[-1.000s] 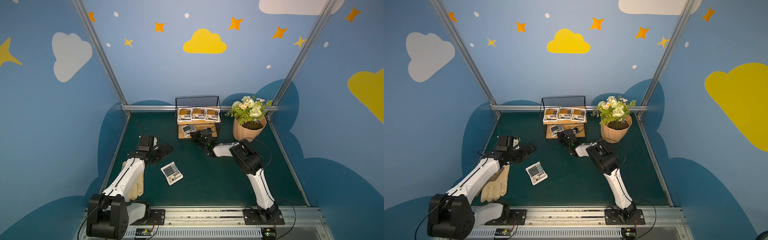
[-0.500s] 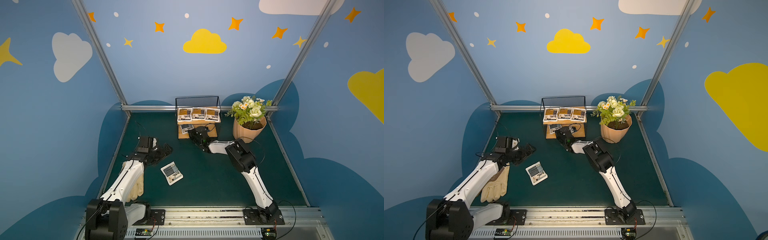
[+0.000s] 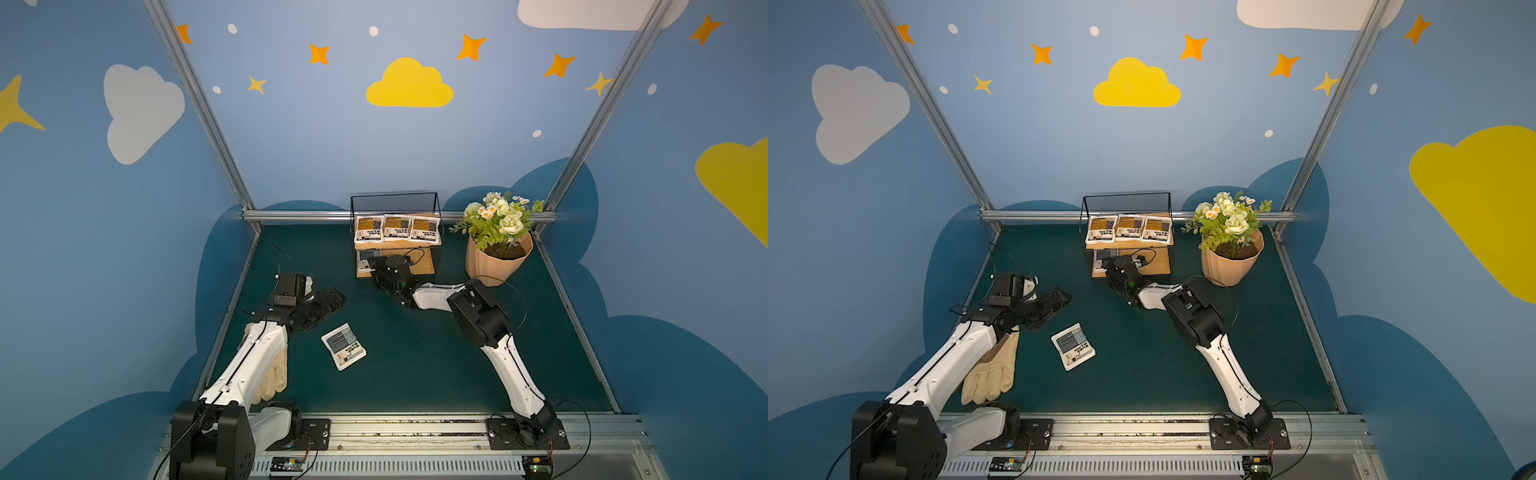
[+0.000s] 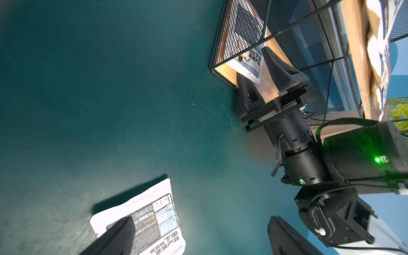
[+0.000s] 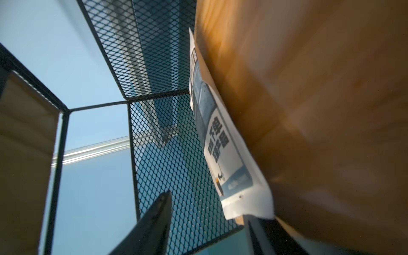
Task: Place the bagged coffee beans on the shelf by color
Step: Place the bagged coffee beans on the shelf, then move the bagged coffee beans to the center of the board.
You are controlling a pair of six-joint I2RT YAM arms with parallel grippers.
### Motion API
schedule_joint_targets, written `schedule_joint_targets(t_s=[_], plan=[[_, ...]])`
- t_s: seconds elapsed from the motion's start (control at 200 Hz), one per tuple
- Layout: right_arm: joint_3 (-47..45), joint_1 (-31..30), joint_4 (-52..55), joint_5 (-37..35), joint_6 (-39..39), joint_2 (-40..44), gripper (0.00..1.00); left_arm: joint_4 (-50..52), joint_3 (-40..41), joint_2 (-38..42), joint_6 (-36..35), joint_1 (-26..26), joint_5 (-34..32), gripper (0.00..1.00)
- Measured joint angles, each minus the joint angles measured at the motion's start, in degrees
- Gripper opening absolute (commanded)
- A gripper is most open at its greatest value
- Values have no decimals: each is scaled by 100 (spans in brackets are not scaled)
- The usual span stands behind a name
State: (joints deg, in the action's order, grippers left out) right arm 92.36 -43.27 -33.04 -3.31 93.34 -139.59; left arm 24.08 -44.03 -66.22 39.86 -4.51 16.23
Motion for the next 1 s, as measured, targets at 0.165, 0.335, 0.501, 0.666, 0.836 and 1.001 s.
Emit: schedule_joint_targets(t_s=[0.165, 0.335, 0.501, 0.666, 0.836, 1.001], plan=[[-369, -2, -243, 125, -87, 243, 85, 15, 0, 55, 0, 2, -26, 100], [-1126, -2, -315, 330, -330, 726, 87, 63, 2, 133, 0, 2, -26, 100], [-1919, -39, -262, 649, -739, 1248, 88, 87, 92, 251, 2, 2, 9, 100], [-2677, -120, -92, 1141, -1263, 2072, 88, 146, 221, 352, 28, 0, 83, 100], [-3060, -140, 588, 1751, -1993, 2861, 88, 166, 485, 522, 149, -127, 94, 100], [-3370, -68, 1325, 2323, -2728, 3410, 88, 168, 859, 675, 417, -597, -35, 100]])
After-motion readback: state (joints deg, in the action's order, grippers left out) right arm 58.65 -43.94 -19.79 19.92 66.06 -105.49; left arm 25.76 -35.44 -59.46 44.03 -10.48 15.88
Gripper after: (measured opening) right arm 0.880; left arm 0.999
